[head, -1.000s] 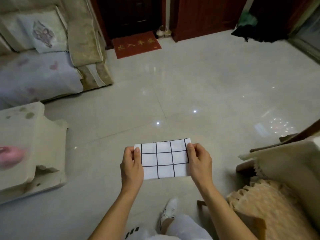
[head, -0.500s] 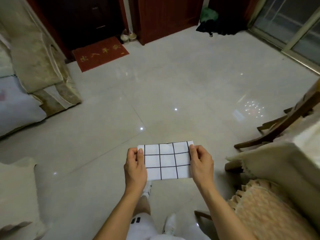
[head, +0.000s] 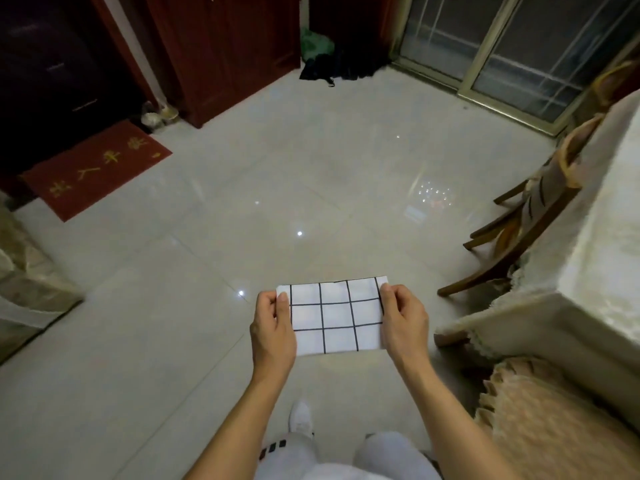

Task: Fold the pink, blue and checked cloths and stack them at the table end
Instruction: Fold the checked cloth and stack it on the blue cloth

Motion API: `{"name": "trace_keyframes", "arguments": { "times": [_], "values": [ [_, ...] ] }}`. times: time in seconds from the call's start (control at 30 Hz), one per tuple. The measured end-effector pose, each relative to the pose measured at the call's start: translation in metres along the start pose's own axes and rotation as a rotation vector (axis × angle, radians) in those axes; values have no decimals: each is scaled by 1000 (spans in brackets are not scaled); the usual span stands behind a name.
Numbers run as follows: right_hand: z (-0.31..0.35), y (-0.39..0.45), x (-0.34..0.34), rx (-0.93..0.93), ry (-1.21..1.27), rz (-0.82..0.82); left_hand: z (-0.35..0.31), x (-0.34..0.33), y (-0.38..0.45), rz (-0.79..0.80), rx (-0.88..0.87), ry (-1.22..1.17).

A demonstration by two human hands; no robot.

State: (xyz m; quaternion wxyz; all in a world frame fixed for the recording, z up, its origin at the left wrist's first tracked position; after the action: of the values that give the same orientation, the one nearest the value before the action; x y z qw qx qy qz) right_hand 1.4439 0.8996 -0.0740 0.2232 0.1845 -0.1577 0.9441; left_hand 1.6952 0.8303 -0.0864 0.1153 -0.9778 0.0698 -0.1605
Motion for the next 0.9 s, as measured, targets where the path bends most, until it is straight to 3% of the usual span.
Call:
{"name": "trace_keyframes", "arguments": {
  "times": [0.43,0.9],
  "values": [
    [-26,56,51,-154,29,-256,-53,-87,98,275,-91,48],
    [-58,207,166,-232,123,-295,-126,-260,211,384,-95,101]
  ]
}}
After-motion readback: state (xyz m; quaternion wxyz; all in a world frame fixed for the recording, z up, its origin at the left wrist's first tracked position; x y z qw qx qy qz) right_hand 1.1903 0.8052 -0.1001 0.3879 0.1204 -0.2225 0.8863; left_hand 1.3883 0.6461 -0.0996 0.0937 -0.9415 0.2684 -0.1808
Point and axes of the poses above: each hand's wrist, its own y-axis towards the middle knuckle, its own x-axis out of the back of the hand, z = x × y, the point moved 9 cm from there along y, towards the middle knuckle, and after that the axes turned 14 degrees about z, right-handed, at the moved point
